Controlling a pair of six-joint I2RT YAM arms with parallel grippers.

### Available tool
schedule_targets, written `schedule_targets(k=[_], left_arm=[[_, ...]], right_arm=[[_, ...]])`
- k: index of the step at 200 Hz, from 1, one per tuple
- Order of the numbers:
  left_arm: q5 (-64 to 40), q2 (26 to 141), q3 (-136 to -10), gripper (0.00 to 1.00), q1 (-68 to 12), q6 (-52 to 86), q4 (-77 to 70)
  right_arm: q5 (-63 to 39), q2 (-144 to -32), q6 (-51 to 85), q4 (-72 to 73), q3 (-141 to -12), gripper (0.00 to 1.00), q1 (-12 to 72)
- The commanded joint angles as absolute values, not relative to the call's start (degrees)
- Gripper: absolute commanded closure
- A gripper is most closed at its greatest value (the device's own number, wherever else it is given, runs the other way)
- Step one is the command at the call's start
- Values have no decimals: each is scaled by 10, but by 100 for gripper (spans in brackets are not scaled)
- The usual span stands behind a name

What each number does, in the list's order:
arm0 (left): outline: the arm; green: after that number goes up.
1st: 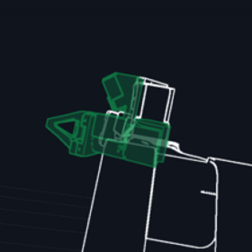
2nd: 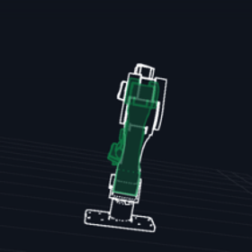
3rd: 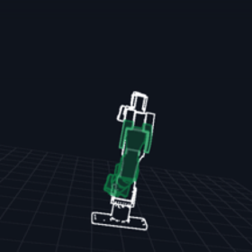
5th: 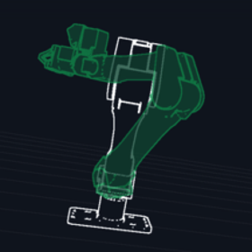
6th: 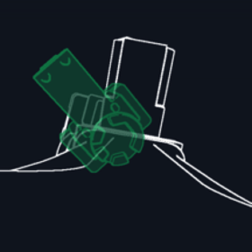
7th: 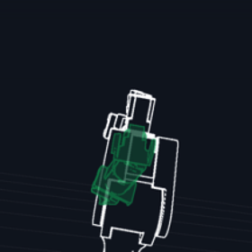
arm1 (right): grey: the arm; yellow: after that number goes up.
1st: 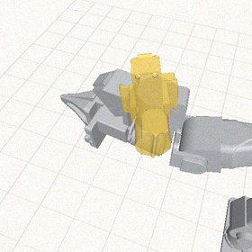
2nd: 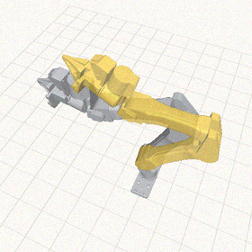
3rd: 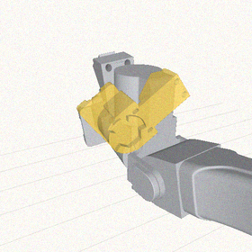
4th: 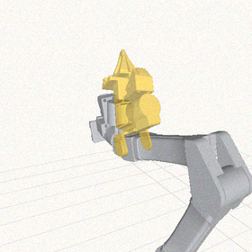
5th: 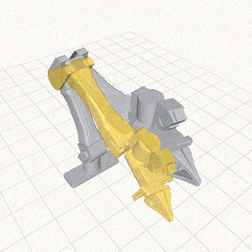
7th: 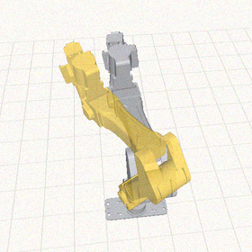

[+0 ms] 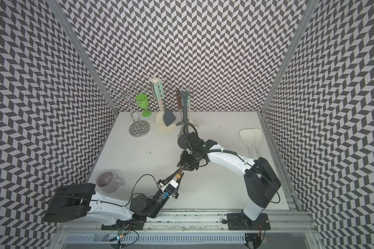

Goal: Take the spatula off the kitchen utensil rack
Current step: Place the spatula at the center of the board.

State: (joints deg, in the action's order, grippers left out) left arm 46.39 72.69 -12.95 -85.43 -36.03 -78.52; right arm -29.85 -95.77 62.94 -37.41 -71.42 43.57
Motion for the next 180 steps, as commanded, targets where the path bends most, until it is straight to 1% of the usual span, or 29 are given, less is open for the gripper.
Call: schedule_targets(k=[1,10,13,18,56,63,75,83,88,92,93,94,119,146,150,154,180], left_arm=[[457,703,-131,100,-854,-361,-828],[455,700,-130,100,-854,-358,-825],[454,699,-130,100,-854,-356,-823],[453,696,-130,100,-854,-354,-821],[440,647,-123,100,-853,-312,-780],[438,635,-121,94,-852,-303,-769],[431,613,-120,79,-848,-285,-745],[420,595,-120,68,-844,-270,-723],[414,583,-120,58,-841,-259,-706],[407,575,-121,53,-838,-250,-692],[406,572,-121,53,-838,-245,-688],[404,570,-122,51,-837,-245,-685],[350,511,-124,29,-808,-179,-603],[313,460,-118,8,-780,-132,-558],[310,454,-118,2,-777,-127,-553],[306,450,-117,0,-775,-123,-549],[287,439,-118,0,-755,-94,-527]], right_arm=[[-300,-969,628,-372,-723,83,440],[-299,-972,630,-375,-726,92,439],[-300,-971,629,-376,-727,96,438],[-298,-973,628,-379,-731,100,438],[-266,-973,618,-416,-757,100,437],[-256,-970,616,-421,-760,100,436],[-231,-962,615,-434,-763,100,433],[-212,-954,615,-438,-762,100,430],[-201,-948,614,-440,-760,100,427],[-193,-944,613,-442,-758,100,425],[-190,-943,613,-442,-758,100,424],[-188,-942,613,-442,-757,100,424],[-139,-919,607,-447,-740,100,408],[-90,-895,589,-458,-722,100,388],[-78,-891,587,-461,-720,100,386],[-67,-886,583,-462,-717,100,383],[23,-847,555,-458,-692,100,373]])
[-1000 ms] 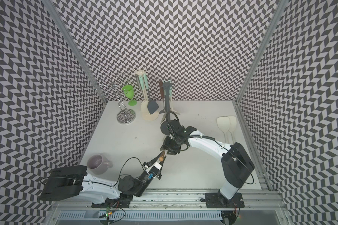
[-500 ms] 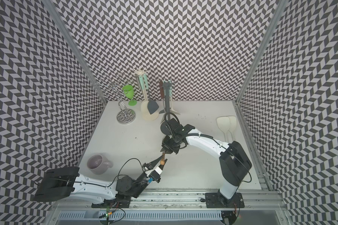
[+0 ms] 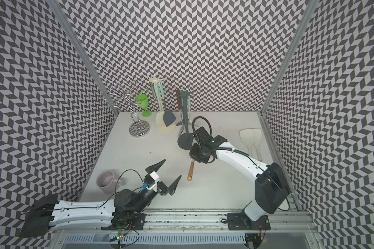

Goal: Take the spatula off the kitchen utensil rack
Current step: Place the spatula at the center of the board.

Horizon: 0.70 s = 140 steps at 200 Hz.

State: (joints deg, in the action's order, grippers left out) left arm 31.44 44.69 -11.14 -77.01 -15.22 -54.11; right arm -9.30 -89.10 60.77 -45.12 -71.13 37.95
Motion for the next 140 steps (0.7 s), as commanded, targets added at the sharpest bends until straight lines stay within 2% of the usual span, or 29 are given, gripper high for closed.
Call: schedule_targets(k=[1,36,67,101,140], left_arm=[[286,439,-118,0,-755,-93,-526],[236,463,-138,0,-712,-35,-490],[136,507,-158,0,-630,56,-458],[56,556,-175,0,-561,128,-448],[32,559,-176,0,-524,162,-440]], right_arm=[[27,-845,553,-457,-691,100,372],[166,-781,454,-417,-645,100,359],[273,-713,300,-316,-570,100,349],[232,-663,158,-220,-489,100,278],[155,-636,41,-138,-432,100,194]])
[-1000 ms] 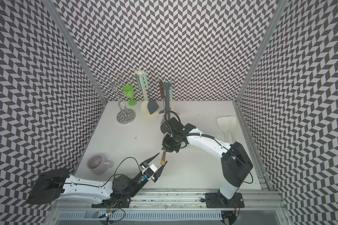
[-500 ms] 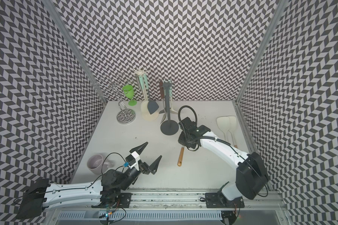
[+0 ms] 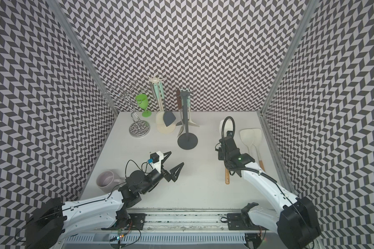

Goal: Take the spatula off the kitchen utensil rack
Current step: Place the spatula at the center of the board.

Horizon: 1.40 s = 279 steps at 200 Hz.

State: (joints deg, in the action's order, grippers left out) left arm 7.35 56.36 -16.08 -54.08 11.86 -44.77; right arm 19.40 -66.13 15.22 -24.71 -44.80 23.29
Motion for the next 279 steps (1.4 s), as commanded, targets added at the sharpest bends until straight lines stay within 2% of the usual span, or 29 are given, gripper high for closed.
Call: schedule_targets(k=[1,48,84,113,151,208,279], left_arm=[[31,559,-176,0,-524,163,-440],[27,542,-162,0,-491,186,-439],[29,534,-154,0,-471,199,-439],[28,534,-149,0,-459,208,-440],[29,531,-147,0,-456,212,-441],[25,533,-145,0,-455,214,-444],[26,534,-143,0,-456,212,-448]], right_arm=[[152,-636,39,-137,-431,100,193],[129,-700,-16,-128,-422,100,106],[122,-779,-45,-163,-457,100,77],[117,-813,-64,-128,-441,100,46],[180,-838,-87,-89,-409,100,42],[197,-899,-59,-68,-410,100,42],[249,-919,-39,-70,-418,100,42]])
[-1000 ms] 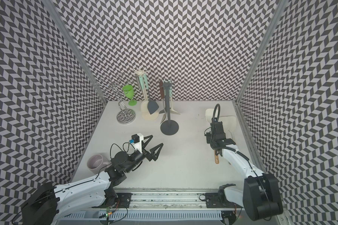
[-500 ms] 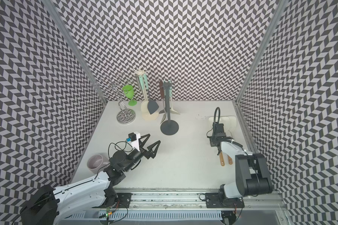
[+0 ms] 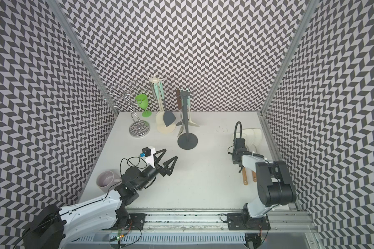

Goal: Take the spatula off the kitchen utensil rack
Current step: Place the spatula at the center of the board.

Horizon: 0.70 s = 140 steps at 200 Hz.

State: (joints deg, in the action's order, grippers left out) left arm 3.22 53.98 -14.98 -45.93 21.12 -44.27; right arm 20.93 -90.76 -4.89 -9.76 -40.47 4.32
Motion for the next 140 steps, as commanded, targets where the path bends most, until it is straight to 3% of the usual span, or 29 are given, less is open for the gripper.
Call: schedule_targets(k=[1,49,76,140], left_arm=[[26,535,-143,0,-456,212,-448],[26,533,-144,0,-455,209,-445],[27,531,-144,0,-456,208,-444],[31,518,-141,0,-456,207,-441]], right_arm=[[250,-920,-39,-70,-419,100,42],[250,-933,-46,-57,-419,100,42],[238,-939,-51,-54,-422,89,42],[236,-939,-58,-59,-423,79,42]])
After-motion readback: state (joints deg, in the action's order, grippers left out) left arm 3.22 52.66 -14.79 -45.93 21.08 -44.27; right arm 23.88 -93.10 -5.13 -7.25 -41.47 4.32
